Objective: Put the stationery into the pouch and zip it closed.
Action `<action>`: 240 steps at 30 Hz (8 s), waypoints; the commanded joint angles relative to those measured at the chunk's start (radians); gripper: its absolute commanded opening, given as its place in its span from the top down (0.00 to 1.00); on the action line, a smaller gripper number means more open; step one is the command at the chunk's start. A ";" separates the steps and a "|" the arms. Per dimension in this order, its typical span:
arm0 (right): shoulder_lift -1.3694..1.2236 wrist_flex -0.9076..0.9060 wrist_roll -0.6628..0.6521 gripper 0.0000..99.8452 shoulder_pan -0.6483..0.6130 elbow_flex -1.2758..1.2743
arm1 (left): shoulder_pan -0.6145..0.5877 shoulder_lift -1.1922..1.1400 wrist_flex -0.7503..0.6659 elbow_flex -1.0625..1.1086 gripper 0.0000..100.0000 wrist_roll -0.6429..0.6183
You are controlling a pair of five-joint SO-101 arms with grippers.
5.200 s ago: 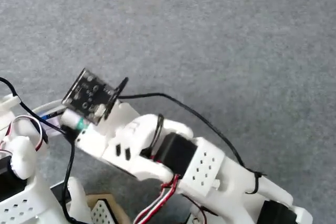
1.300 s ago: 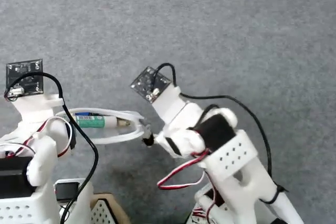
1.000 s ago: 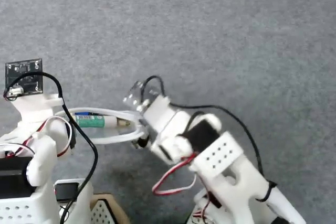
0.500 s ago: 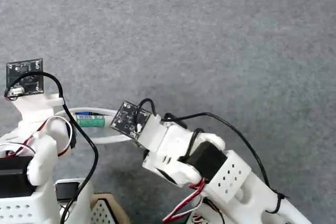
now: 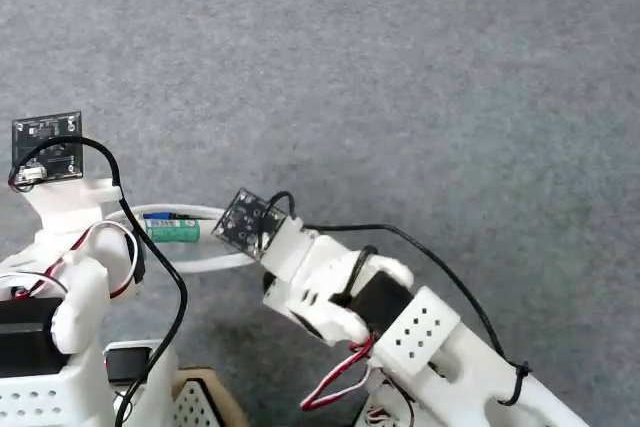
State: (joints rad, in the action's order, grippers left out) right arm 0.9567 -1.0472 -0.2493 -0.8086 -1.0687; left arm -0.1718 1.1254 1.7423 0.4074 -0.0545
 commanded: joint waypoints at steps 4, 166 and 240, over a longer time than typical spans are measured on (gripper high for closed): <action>0.021 0.072 0.003 0.99 0.035 -0.002 | 0.010 0.002 -0.029 -0.004 0.97 0.000; -0.478 -0.029 -0.149 0.99 0.911 1.719 | 0.111 0.117 -0.020 -0.249 0.60 0.023; -0.656 -0.336 -0.058 0.99 0.428 1.965 | 0.311 0.126 -0.141 -0.054 0.60 0.060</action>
State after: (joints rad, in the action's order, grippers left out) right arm 0.2984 -1.3433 -0.2432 -0.4005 0.8523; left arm 0.1274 1.2467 1.6241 0.3782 -0.0008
